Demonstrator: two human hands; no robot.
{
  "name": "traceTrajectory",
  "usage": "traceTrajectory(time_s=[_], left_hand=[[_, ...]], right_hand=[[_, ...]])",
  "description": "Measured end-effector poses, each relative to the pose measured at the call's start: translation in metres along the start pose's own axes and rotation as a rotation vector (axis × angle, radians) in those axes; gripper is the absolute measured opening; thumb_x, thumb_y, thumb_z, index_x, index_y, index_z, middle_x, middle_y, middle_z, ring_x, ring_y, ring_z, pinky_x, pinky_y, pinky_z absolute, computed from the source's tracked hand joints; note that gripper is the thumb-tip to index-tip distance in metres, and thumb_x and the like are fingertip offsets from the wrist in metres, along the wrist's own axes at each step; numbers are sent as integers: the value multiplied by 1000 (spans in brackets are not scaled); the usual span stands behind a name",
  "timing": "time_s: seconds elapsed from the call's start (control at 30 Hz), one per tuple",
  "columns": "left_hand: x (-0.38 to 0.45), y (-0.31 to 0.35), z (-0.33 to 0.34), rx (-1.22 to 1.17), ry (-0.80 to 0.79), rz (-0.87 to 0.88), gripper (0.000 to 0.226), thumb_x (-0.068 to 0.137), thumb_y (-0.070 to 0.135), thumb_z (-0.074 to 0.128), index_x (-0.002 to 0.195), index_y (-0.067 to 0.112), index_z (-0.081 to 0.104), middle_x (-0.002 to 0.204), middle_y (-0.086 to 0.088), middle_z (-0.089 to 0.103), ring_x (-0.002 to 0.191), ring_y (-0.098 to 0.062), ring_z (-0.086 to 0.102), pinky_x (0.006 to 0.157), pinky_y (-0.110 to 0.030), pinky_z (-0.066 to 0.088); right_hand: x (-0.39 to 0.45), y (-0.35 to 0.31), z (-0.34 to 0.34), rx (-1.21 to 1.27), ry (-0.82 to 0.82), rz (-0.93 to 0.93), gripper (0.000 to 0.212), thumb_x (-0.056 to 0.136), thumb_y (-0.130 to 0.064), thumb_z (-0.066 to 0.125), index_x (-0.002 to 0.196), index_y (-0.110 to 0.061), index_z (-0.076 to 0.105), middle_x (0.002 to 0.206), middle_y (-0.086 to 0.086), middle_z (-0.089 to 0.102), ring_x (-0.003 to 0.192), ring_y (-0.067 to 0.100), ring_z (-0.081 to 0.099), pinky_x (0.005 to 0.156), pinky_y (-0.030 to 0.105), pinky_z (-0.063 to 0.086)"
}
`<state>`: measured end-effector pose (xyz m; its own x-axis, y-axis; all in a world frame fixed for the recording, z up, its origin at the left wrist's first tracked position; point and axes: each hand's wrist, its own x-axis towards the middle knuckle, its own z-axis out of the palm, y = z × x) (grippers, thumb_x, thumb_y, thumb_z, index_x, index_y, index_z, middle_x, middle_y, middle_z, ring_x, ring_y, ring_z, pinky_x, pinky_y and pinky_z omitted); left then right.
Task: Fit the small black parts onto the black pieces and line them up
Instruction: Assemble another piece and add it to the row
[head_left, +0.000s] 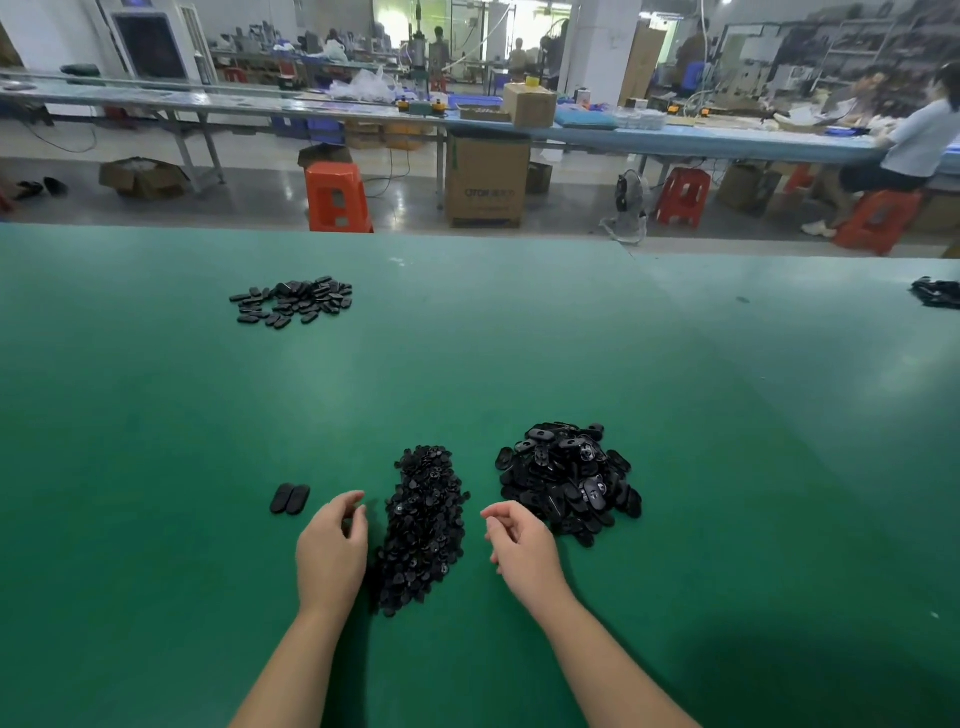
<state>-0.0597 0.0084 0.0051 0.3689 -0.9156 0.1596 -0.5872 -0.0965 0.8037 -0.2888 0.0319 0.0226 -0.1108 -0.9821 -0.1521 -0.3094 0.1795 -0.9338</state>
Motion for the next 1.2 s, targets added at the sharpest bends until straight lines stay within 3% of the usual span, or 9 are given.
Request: traceTrajectory(time_s=[0.1, 0.17, 0.23, 0.33, 0.6, 0.73, 0.87, 0.97, 1.2], left_hand=[[0, 0, 0, 25, -13, 28, 21, 96, 8, 61, 113, 11, 74, 106, 0, 73, 91, -19, 66, 83, -35, 53], [1, -1, 1, 21, -11, 10, 20, 96, 9, 62, 111, 13, 74, 100, 1, 74, 75, -18, 62, 72, -32, 52], [1, -3, 2, 21, -8, -1, 18, 95, 9, 63, 108, 15, 74, 92, 3, 73, 62, -14, 53, 60, -28, 44], [1, -4, 2, 22, -5, 3, 17, 95, 10, 63, 106, 17, 74, 88, 4, 73, 59, -10, 51, 56, -25, 39], [-1, -2, 0, 14, -8, 10, 17, 95, 9, 62, 106, 16, 73, 90, 5, 71, 62, -12, 53, 59, -26, 40], [-1, -1, 0, 11, -10, 5, 17, 95, 9, 62, 106, 16, 73, 91, 5, 72, 63, -12, 54, 60, -26, 41], [0, -1, 0, 8, -12, 3, 18, 96, 9, 62, 107, 17, 74, 91, 6, 72, 62, -10, 53, 58, -24, 41], [-1, -1, 1, -9, -9, -6, 19, 96, 11, 61, 109, 18, 73, 90, 6, 72, 58, -7, 53, 56, -24, 40], [-1, -1, 0, -11, -26, -12, 20, 96, 11, 61, 110, 17, 74, 94, 4, 73, 65, -14, 55, 64, -30, 49]], right_hand=[[7, -4, -17, -157, 75, -78, 13, 100, -18, 58, 96, -28, 65, 87, -5, 64, 63, 1, 52, 61, 21, 46], [14, -6, -35, -405, 176, -122, 7, 98, -24, 61, 103, -28, 64, 95, -7, 57, 68, 2, 51, 64, 22, 42], [19, -9, -52, -666, 192, -79, 22, 97, -37, 62, 118, -29, 58, 109, -8, 51, 73, 4, 53, 57, 23, 38], [25, -11, -69, -900, 117, 9, 43, 95, -51, 62, 130, -30, 49, 122, -5, 47, 79, 12, 57, 53, 22, 36], [27, -9, -74, -1011, 99, -9, 33, 99, -38, 56, 131, -27, 54, 120, -7, 60, 95, 16, 66, 74, 28, 53], [28, -8, -73, -775, 170, -31, 37, 99, -18, 52, 136, -19, 53, 123, 1, 65, 94, 19, 65, 74, 30, 50], [27, -10, -66, -219, 245, -25, 41, 98, -9, 54, 134, -28, 58, 92, -1, 61, 64, 11, 59, 60, 25, 51], [24, -17, -51, 194, 214, 63, 32, 98, -2, 54, 118, -23, 66, 91, 5, 65, 62, 10, 66, 53, 24, 52], [11, -13, -9, 402, 109, 96, 10, 100, -6, 58, 110, -8, 59, 95, 2, 78, 75, 24, 76, 57, 28, 58]])
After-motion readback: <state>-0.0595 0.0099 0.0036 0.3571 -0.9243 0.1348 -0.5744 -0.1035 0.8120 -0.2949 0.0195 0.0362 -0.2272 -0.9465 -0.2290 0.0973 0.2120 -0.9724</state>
